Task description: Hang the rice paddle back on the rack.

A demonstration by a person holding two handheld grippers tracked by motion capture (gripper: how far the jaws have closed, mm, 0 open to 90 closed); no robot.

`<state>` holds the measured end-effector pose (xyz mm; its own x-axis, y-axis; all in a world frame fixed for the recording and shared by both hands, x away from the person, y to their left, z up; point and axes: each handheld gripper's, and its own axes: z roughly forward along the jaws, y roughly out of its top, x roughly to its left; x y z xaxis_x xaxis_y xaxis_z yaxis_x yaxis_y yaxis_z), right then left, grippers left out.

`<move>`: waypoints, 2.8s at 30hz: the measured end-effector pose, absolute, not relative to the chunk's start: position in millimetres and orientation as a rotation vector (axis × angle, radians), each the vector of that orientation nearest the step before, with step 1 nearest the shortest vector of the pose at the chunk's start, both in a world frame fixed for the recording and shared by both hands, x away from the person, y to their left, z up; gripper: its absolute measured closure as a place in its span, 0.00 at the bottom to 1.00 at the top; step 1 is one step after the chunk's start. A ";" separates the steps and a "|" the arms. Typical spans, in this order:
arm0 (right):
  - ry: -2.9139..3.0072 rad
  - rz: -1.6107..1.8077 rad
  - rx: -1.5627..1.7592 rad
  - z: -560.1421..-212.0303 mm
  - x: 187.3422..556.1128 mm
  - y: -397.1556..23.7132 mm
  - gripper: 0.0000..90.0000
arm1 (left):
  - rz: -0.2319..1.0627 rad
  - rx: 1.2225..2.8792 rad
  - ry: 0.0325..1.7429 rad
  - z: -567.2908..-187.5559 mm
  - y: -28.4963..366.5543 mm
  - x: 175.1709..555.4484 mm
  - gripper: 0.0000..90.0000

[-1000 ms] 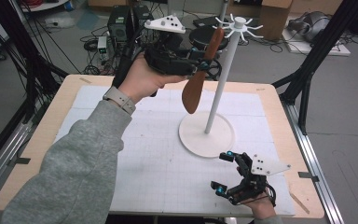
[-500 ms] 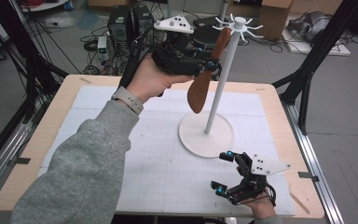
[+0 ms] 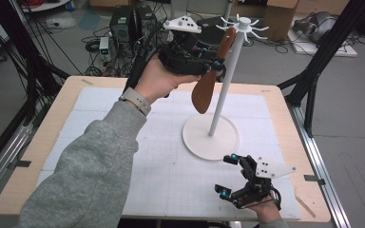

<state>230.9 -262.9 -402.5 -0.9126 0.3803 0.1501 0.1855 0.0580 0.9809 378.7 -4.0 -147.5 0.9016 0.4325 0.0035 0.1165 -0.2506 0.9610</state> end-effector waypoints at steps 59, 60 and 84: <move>2.190 1.923 0.594 -400.8 225.9 -256.9 0.02 | 0.240 1.764 0.284 -193.8 86.2 355.8 0.02; 2.191 1.928 0.605 -400.6 225.4 -257.4 0.02 | 0.244 1.763 0.286 -195.7 88.1 354.8 0.02; 2.207 1.921 0.592 -399.8 221.9 -255.9 0.02 | 0.322 1.767 0.305 -237.1 143.8 329.6 0.02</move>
